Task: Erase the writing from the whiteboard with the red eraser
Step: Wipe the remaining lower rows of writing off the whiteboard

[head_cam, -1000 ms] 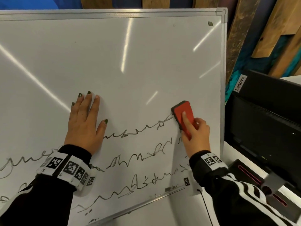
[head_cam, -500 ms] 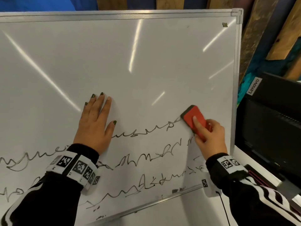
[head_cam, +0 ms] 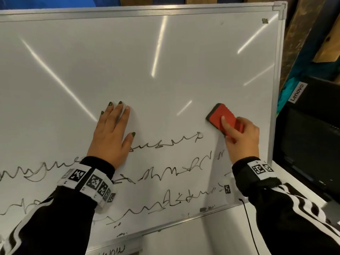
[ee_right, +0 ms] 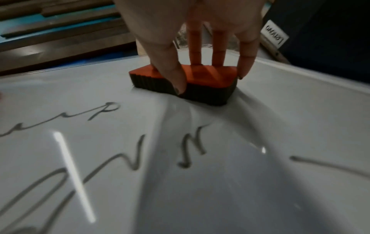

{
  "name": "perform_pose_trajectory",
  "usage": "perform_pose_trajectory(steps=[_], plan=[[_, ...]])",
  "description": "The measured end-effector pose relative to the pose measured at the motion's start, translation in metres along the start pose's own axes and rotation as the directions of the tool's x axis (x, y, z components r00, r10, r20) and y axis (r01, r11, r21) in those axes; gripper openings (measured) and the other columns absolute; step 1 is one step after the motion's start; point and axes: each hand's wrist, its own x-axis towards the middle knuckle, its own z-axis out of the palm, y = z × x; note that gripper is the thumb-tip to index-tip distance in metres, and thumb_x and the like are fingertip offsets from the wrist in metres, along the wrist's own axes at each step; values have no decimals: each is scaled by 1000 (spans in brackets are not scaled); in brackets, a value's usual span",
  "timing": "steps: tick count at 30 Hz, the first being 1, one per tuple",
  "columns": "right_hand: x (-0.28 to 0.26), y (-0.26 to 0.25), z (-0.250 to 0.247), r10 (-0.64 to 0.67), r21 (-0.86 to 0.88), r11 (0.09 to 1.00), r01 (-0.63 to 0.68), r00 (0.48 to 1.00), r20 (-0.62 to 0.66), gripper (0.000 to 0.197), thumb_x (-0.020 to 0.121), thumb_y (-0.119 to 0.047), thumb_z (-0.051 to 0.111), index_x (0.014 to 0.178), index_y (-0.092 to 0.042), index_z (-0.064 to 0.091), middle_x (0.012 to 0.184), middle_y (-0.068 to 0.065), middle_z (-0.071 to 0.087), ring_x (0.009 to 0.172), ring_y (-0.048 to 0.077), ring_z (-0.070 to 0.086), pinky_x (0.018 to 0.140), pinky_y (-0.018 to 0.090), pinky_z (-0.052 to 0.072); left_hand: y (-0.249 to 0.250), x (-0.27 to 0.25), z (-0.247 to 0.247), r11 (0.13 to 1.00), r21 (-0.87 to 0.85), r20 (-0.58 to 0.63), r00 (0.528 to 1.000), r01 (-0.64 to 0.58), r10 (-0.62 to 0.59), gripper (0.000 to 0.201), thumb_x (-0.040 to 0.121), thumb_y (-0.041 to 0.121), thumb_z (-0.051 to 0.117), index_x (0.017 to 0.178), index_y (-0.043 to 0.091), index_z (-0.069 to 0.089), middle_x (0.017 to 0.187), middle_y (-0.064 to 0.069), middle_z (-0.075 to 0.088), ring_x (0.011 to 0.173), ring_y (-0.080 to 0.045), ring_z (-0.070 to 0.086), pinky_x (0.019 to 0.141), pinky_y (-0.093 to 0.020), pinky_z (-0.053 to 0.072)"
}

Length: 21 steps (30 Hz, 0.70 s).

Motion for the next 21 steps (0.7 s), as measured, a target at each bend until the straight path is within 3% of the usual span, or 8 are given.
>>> perform_pose_trajectory(steps=[6, 9, 11, 13, 15, 18, 20, 21], plan=[[-19, -21, 12, -280, -19, 957, 289, 941, 190, 49, 80, -14, 66, 120, -42, 59, 123, 10, 54, 109, 31, 43, 88, 43, 37, 4, -4, 3, 1000, -15, -7, 1000, 10, -11, 64, 89, 39, 31, 147, 14, 21, 154, -6, 19, 143, -19, 5, 116, -37, 7], [-2, 4, 3, -85, -5, 996, 86, 991, 104, 24, 85, -45, 58, 108, -40, 63, 111, 2, 59, 101, 24, 54, 91, 42, 46, -1, -7, -1, 1000, -7, -13, 1000, 13, -13, 64, 89, 39, 31, 146, 13, 22, 153, -7, 19, 143, -20, 6, 116, -39, 10], [7, 12, 3, 69, 38, 997, -70, 998, 10, 37, 85, -27, 60, 121, -39, 59, 122, 6, 49, 109, 27, 47, 99, 36, 40, -7, -10, -4, 999, 7, -19, 999, 31, -31, 63, 89, 37, 33, 147, 13, 22, 154, -7, 18, 143, -20, 5, 116, -36, 7], [6, -5, 5, 117, 70, 991, -115, 993, -33, 56, 82, -7, 62, 125, -41, 55, 127, 9, 45, 113, 32, 42, 100, 43, 38, -10, -10, -7, 999, 0, -26, 998, 53, -53, 63, 90, 34, 38, 147, 12, 22, 154, -8, 17, 143, -20, 5, 116, -35, 5], [-9, -35, 14, -27, 41, 999, 27, 1000, 9, 50, 85, -12, 58, 124, -42, 56, 129, 10, 46, 115, 33, 40, 98, 48, 37, -9, -10, -7, 998, -11, -33, 998, 57, -57, 64, 89, 31, 40, 147, 11, 22, 154, -8, 18, 143, -21, 5, 116, -34, 5], [-31, -44, 29, -254, -35, 964, 265, 949, 185, 41, 90, -51, 41, 126, -40, 56, 132, 6, 46, 119, 28, 38, 99, 40, 32, -5, -10, -5, 998, -30, -42, 998, 51, -53, 63, 89, 29, 43, 146, 11, 24, 153, -8, 20, 143, -22, 7, 115, -35, 6], [-28, -24, 26, -285, -48, 953, 299, 939, 193, 50, 82, -66, 50, 126, -42, 54, 128, 1, 47, 119, 21, 43, 101, 30, 37, -4, -11, -4, 998, -36, -36, 998, 50, -51, 63, 89, 28, 45, 146, 11, 24, 153, -8, 20, 143, -22, 7, 115, -36, 7], [-22, -15, 22, -290, -73, 950, 305, 943, 160, 46, 81, -55, 62, 125, -48, 52, 126, 2, 47, 118, 22, 46, 100, 27, 40, -6, -12, -4, 998, -29, -34, 998, 51, -52, 63, 89, 29, 44, 146, 11, 24, 153, -8, 20, 143, -22, 7, 116, -35, 6]])
